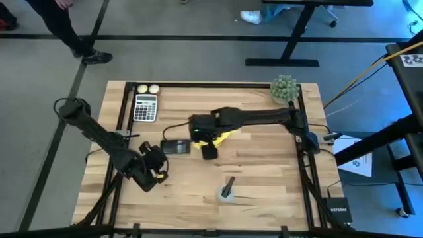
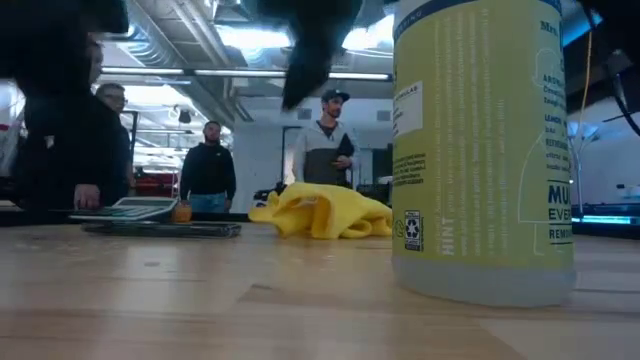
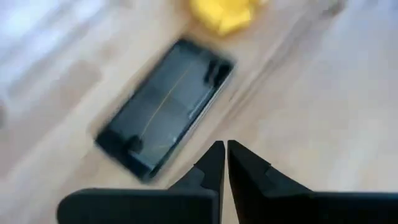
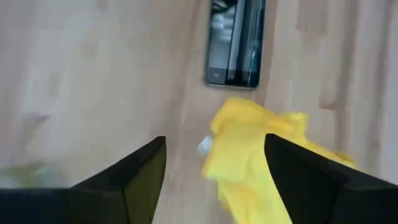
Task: Apply microfiber cloth
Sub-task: Return to Home Position
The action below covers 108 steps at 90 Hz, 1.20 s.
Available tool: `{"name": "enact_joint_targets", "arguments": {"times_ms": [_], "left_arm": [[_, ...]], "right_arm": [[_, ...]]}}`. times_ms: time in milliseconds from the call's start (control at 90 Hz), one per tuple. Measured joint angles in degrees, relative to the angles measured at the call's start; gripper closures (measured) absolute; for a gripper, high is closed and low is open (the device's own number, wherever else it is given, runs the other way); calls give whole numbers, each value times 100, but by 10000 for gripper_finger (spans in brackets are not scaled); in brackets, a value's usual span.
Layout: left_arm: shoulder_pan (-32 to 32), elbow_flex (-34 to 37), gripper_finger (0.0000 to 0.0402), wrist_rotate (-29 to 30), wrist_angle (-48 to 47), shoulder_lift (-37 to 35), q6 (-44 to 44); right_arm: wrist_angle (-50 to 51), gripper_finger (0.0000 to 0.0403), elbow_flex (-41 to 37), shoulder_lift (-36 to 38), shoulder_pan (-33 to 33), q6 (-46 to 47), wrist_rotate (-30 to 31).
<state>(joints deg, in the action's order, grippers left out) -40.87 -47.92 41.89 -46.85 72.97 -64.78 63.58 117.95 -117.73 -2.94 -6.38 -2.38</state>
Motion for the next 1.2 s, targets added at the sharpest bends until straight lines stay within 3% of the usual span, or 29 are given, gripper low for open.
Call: {"name": "enact_joint_targets", "arguments": {"times_ms": [200, 344, 511, 667, 756, 911, 1056, 1200], "left_arm": [[381, -277, 401, 231, -27, -858, 1640], [1043, -112, 401, -263, 82, -1498, 2739], [2277, 449, 401, -1570, 1306, -2342, 4338], [3464, 1258, 401, -2818, 2554, -3242, 5178], [4047, 1803, 401, -3436, 3318, -3685, 5412], [4688, 2593, 401, -4108, 4027, -4232, 5472], [4858, 2880, 401, -3768, 3616, -4534, 4895], [4882, 2900, 401, -3294, 3264, -4519, 4180]], "right_arm": [[491, 150, -529, 1153, -120, 466, 211], [-60, 168, -1689, 2219, -273, 565, 784], [-1415, 246, -3792, 3921, -216, 719, 733], [-2889, 350, -5713, 5542, 85, 876, 478], [-3882, 392, -6702, 6288, 307, 858, 218], [-5354, 382, -8243, 7394, 588, 729, 113], [-5274, 380, -9161, 8224, 629, 966, 597], [-5413, 379, -9771, 8648, 634, 1832, 626]]}}
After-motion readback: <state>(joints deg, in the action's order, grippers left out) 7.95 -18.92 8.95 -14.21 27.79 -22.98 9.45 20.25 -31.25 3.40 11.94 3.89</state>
